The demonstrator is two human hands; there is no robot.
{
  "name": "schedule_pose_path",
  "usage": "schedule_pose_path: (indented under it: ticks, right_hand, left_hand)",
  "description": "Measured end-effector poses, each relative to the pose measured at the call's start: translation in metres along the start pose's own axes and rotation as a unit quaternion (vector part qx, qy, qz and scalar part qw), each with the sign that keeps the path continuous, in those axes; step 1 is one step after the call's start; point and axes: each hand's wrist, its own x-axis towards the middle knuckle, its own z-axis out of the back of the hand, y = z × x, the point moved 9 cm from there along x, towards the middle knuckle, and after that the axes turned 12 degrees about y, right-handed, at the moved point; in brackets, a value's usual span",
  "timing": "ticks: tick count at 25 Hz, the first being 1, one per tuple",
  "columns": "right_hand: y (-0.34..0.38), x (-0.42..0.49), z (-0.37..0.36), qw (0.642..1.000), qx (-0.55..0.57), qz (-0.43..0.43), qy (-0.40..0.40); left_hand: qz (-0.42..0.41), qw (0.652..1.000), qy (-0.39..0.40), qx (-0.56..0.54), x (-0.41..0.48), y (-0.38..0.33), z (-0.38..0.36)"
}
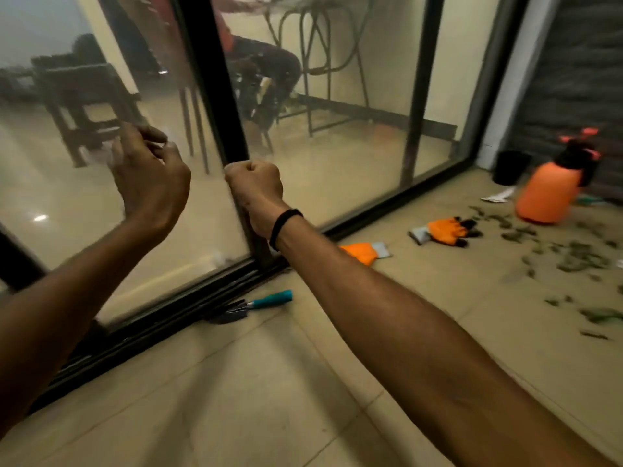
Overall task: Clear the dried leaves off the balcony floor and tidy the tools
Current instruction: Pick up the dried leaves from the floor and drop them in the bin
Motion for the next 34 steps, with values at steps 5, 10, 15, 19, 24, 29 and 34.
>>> schedule_pose_path:
  ticks: [5, 10, 15, 19, 24, 29, 34]
  right_hand:
    - [0.003, -0.010, 0.205, 0.986, -0.095, 0.025, -0.134]
    - [-0.007, -0.065, 0.392, 0.948, -0.129, 0.016, -0.290]
    - [-0.018, -0.148, 0.512, 0.904, -0.166, -0.006, -0.394]
    - [-0.049, -0.215, 0.580, 0.880, -0.163, -0.036, -0.445]
    - [-0.117, -0.276, 0.651, 0.832, -0.185, -0.098, -0.513]
    - [-0.206, -0.296, 0.674, 0.805, -0.214, -0.200, -0.516]
    - [-0.288, -0.275, 0.665, 0.806, -0.261, -0.290, -0.446]
  left_hand:
    - [-0.096, 0.988, 0.121, -0.016, -0.012, -0.130, -0.157]
    - [-0.142, 0.963, 0.216, -0.076, -0.062, -0.251, -0.288]
    - [-0.188, 0.927, 0.309, -0.102, -0.133, -0.342, -0.378]
    - [-0.195, 0.884, 0.399, -0.143, -0.207, -0.386, -0.452]
    - [-0.165, 0.847, 0.482, -0.153, -0.297, -0.393, -0.541]
    - [-0.149, 0.817, 0.541, -0.130, -0.359, -0.360, -0.615]
    - [-0.152, 0.787, 0.583, -0.130, -0.407, -0.357, -0.655]
